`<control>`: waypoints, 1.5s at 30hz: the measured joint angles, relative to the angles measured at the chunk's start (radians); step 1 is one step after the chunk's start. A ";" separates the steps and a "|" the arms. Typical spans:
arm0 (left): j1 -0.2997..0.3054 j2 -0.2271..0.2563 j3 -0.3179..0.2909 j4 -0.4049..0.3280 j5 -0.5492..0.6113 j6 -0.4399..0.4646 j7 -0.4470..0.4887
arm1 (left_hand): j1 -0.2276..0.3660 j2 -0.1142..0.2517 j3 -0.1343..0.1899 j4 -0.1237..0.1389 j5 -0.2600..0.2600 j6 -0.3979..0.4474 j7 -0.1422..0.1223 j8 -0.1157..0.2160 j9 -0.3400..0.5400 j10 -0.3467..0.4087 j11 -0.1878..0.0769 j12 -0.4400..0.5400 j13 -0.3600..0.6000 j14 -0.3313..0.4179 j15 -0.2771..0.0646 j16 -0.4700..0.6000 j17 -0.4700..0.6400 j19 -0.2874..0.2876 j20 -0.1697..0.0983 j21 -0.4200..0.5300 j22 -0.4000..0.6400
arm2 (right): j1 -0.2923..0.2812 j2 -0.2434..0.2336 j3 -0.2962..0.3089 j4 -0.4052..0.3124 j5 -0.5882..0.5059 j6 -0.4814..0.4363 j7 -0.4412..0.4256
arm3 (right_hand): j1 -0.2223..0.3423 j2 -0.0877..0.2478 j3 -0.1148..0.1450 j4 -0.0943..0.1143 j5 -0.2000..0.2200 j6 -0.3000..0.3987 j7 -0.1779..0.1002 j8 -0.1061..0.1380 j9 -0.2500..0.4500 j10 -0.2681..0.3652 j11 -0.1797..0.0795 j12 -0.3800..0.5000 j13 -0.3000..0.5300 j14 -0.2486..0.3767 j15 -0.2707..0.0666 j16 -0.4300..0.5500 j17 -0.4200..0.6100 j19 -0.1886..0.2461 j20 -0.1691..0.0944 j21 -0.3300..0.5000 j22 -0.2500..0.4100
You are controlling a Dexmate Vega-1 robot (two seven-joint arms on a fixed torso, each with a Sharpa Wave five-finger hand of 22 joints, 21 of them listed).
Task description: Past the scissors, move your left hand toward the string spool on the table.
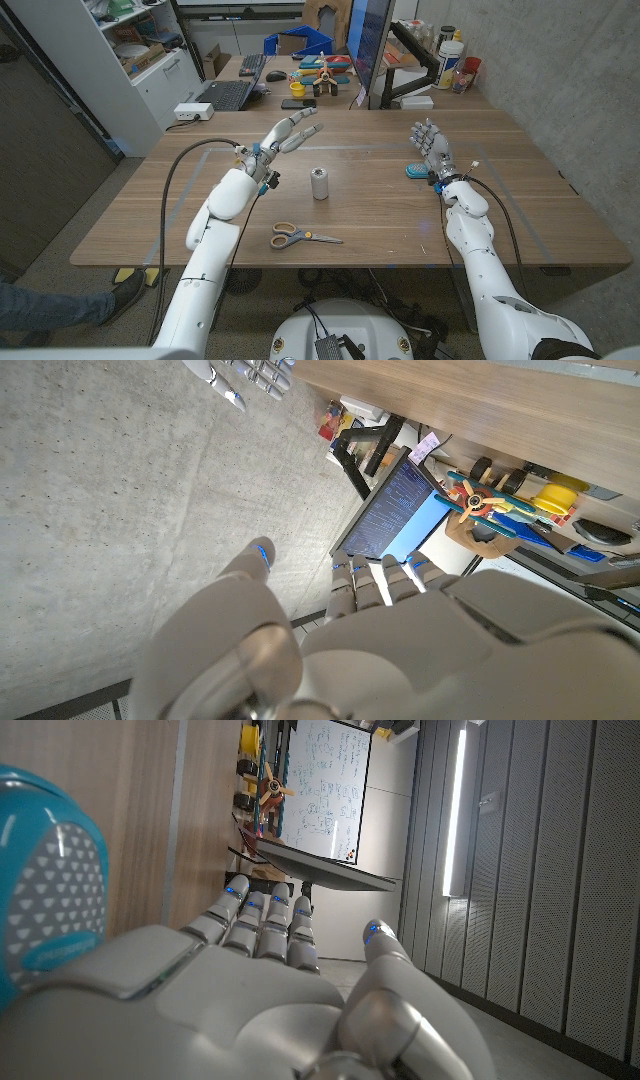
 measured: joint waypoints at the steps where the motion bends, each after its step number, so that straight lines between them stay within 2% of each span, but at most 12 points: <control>1: 0.000 0.001 0.002 -0.003 0.015 -0.001 0.007 | 0.000 0.000 0.000 0.000 0.000 0.000 0.000 0.000 0.000 0.000 0.000 0.000 0.000 0.000 0.000 0.000 0.000 -0.003 0.003 0.000 0.000 | -0.002 0.000 0.001 0.000 0.000 0.000 0.000 | 0.000 0.000 0.000 0.000 0.000 0.000 0.000 0.000 0.000 0.000 0.000 0.000 0.000 0.000 0.000 0.000 0.000 0.000 0.000 0.000 0.000; 13: 0.015 0.019 0.025 -0.035 0.100 -0.007 0.047 | 0.009 0.001 0.003 -0.003 -0.007 0.007 -0.007 0.000 0.000 0.004 -0.003 0.000 0.000 0.004 -0.004 0.000 0.000 0.006 0.013 0.000 0.000 | -0.009 0.001 0.004 -0.013 0.004 0.001 0.000 | 0.000 0.000 0.000 0.000 0.000 0.000 0.000 0.000 0.000 0.000 0.000 0.000 0.000 0.000 0.000 -0.001 0.000 0.000 0.000 -0.004 0.000; 18: 0.020 0.024 0.032 -0.047 0.129 -0.007 0.060 | 0.009 0.001 -0.001 -0.007 -0.015 0.020 -0.020 0.000 0.000 0.007 -0.007 0.000 0.000 0.006 -0.006 0.000 0.000 0.021 0.027 0.000 0.000 | -0.011 0.001 0.004 -0.018 0.004 0.000 -0.001 | 0.000 0.000 0.000 0.000 0.000 0.000 0.000 0.000 0.000 0.000 0.000 0.000 0.000 0.000 0.000 -0.004 0.000 0.000 0.000 -0.004 0.000; 27: 0.026 0.039 0.046 -0.066 0.182 -0.003 0.078 | 0.017 0.001 0.003 -0.011 -0.015 0.035 -0.030 0.007 0.000 0.013 -0.012 0.000 0.000 0.015 -0.008 0.006 0.000 0.030 0.035 0.000 0.005 | -0.014 0.001 0.005 -0.021 0.004 -0.004 -0.004 | 0.000 0.000 0.000 0.000 0.000 0.000 0.000 0.000 0.000 0.000 0.000 0.000 0.000 0.000 0.000 -0.004 0.000 0.000 0.000 -0.007 0.000; 41: 0.010 0.065 0.074 -0.076 0.257 0.028 0.083 | 0.025 0.001 0.003 -0.019 -0.023 0.068 -0.039 0.015 0.000 0.034 -0.026 0.012 0.000 0.029 -0.010 0.006 0.000 0.038 0.037 0.000 0.005 | -0.010 0.005 0.005 -0.002 0.004 0.000 -0.006 | 0.000 0.000 0.000 0.000 0.000 0.000 0.000 0.000 0.000 0.000 0.000 0.000 0.000 0.000 0.000 -0.004 0.000 0.000 0.000 -0.011 0.000; 45: 0.004 0.071 0.081 -0.076 0.270 0.035 0.083 | 0.025 0.001 0.003 -0.019 -0.023 0.068 -0.039 0.015 0.000 0.042 -0.034 0.012 0.000 0.035 -0.005 0.006 0.000 0.049 0.048 0.000 0.005 | -0.009 0.006 0.006 0.001 0.004 0.003 -0.006 | 0.000 0.000 0.000 0.000 0.000 0.006 -0.006 0.000 0.000 0.000 0.000 0.000 0.000 0.000 0.000 -0.004 0.000 0.000 0.000 -0.011 0.000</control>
